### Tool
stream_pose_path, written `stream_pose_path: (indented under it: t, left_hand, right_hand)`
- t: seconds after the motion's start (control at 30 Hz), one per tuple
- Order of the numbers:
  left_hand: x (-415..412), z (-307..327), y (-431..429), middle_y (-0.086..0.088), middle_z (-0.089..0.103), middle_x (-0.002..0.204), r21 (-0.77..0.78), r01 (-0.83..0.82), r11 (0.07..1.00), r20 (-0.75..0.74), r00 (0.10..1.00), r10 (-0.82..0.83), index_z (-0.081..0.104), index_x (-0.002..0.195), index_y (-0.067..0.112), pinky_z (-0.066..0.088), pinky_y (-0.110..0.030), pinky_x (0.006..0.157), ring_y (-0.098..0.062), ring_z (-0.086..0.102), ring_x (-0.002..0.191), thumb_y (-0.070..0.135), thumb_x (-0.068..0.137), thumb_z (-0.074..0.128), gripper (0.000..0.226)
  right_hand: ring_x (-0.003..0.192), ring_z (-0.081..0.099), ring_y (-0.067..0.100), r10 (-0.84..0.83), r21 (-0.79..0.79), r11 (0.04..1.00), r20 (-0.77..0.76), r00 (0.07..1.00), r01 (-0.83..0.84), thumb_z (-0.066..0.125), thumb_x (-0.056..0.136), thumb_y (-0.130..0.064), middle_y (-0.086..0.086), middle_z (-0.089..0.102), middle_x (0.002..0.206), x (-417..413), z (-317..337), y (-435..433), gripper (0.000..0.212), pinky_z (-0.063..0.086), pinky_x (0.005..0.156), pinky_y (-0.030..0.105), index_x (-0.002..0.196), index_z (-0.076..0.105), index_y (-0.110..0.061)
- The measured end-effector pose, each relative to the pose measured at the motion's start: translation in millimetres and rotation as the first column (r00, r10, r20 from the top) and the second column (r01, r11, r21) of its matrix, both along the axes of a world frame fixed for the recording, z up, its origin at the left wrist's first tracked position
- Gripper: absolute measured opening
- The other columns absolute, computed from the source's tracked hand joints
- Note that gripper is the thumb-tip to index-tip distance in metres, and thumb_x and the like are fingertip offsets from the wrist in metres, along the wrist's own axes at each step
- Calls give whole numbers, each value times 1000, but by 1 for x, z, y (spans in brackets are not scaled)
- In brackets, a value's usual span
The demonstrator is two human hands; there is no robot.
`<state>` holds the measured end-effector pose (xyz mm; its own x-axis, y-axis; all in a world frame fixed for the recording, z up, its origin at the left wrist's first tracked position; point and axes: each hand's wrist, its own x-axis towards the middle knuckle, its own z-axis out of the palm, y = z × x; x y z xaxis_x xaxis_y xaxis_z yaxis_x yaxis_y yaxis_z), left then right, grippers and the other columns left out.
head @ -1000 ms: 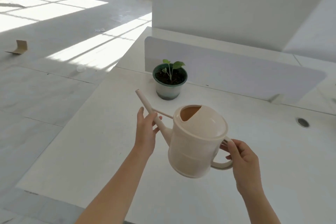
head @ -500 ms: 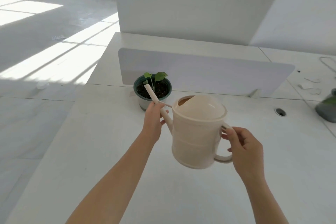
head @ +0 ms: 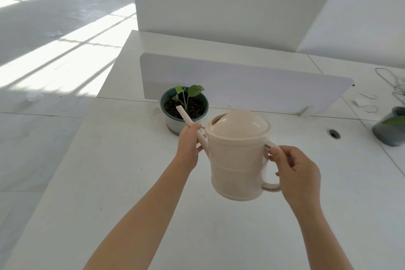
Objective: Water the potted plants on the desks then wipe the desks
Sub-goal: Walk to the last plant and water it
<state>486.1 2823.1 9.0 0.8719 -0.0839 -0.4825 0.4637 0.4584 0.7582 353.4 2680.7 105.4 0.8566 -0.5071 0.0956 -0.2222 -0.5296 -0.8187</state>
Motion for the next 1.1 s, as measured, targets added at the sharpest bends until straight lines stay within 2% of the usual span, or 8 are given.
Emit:
stream_pose_path:
  t: [0.2,0.37,0.57,0.67,0.77,1.0,1.1]
  left_hand:
    - [1,-7,-13,-10,44,94,-27,44,999,-24,999,-44,49,97,7,45,-33,70,-20,49,82,13,87,46,12]
    - [8,-4,-26,-6,45,87,-34,85,996,-25,996,-85,48,95,7,45,-31,68,-18,50,78,13,86,47,11]
    - [19,10,-37,-3,43,79,-60,117,991,-16,993,-118,47,87,12,44,-29,65,-15,47,71,12,88,45,2]
    - [19,10,-38,-2,43,77,-72,138,988,-6,990,-139,46,84,14,44,-29,66,-15,47,69,13,89,45,6]
    - [16,5,-32,-2,42,76,-70,146,987,-13,989,-147,46,84,14,44,-29,65,-16,46,70,14,89,45,6]
    - [9,-4,-1,-4,45,78,-28,89,996,-25,996,-89,45,97,8,45,-30,65,-17,47,72,16,90,44,10]
    - [10,-4,11,-4,46,80,-19,57,998,-6,998,-57,44,102,8,45,-29,63,-17,48,72,16,90,44,14]
  right_hand:
    - [72,61,35,-15,-28,999,2,1000,15,54,86,-29,19,69,80,-1,0,-8,23,42,68,29,65,52,-37]
    - [70,61,36,-39,-52,998,22,999,40,54,86,-30,20,68,79,-1,1,-15,23,41,58,11,65,50,-37]
    - [72,61,37,-64,-53,996,53,997,67,54,86,-31,19,67,77,3,2,-20,23,40,59,15,66,49,-38]
    - [72,61,37,-62,-59,996,56,997,65,54,86,-31,19,67,76,3,1,-20,22,40,60,18,66,49,-39]
    - [71,60,36,-44,-74,996,50,998,47,54,86,-30,18,65,72,2,-2,-19,22,39,59,14,66,50,-37]
    - [68,60,34,31,-65,997,49,998,-28,55,86,-29,16,65,68,5,-9,-3,22,40,58,11,65,50,-37]
    - [70,61,34,65,-41,997,54,996,-63,55,86,-30,17,65,71,6,-12,5,22,41,60,16,66,51,-37]
